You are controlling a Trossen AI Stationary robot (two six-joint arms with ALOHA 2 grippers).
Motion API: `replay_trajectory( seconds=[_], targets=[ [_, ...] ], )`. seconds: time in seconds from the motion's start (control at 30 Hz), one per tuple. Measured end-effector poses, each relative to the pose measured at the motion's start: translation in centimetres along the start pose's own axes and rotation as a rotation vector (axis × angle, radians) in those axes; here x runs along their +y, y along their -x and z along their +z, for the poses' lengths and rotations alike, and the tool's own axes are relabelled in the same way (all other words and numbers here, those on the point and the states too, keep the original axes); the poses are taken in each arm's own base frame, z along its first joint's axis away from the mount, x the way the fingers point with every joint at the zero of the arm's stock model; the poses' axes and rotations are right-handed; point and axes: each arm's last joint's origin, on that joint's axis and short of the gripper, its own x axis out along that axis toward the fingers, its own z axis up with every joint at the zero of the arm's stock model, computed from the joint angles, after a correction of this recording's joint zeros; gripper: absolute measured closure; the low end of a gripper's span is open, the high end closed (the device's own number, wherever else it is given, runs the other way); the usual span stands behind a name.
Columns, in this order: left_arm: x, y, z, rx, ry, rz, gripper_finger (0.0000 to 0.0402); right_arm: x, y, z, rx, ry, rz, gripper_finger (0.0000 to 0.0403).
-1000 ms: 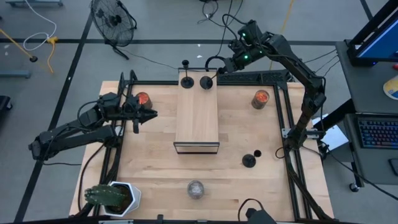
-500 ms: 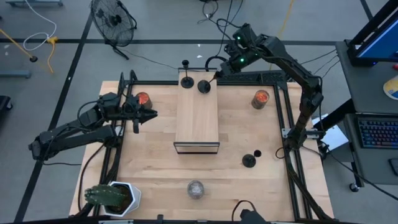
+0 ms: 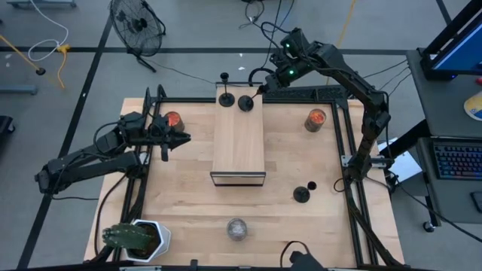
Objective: Pick & Place candle stick holders
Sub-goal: Put the top black candlestick holder on the shelf
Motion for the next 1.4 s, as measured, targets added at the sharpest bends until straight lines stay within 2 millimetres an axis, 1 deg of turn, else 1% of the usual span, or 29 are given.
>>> replay_trajectory(
  seconds=[0.7, 0.97, 1.4],
  targets=[
    [0.0, 0.0, 0.0, 0.000, -0.004, 0.000, 0.0321, 0.0, 0.1, 0.0, -0.002, -0.009, 0.003, 0.0403],
    [0.0, 0.0, 0.0, 0.000, -0.003, 0.000, 0.0321, 0.2, 1.7, -0.1, -0.044, -0.018, 0.003, 0.0403],
    [0.0, 0.0, 0.0, 0.000, -0.004, 0.000, 0.0321, 0.2, 1.8, -0.2, -0.037, -0.007, -0.002, 0.0403]
  ],
)
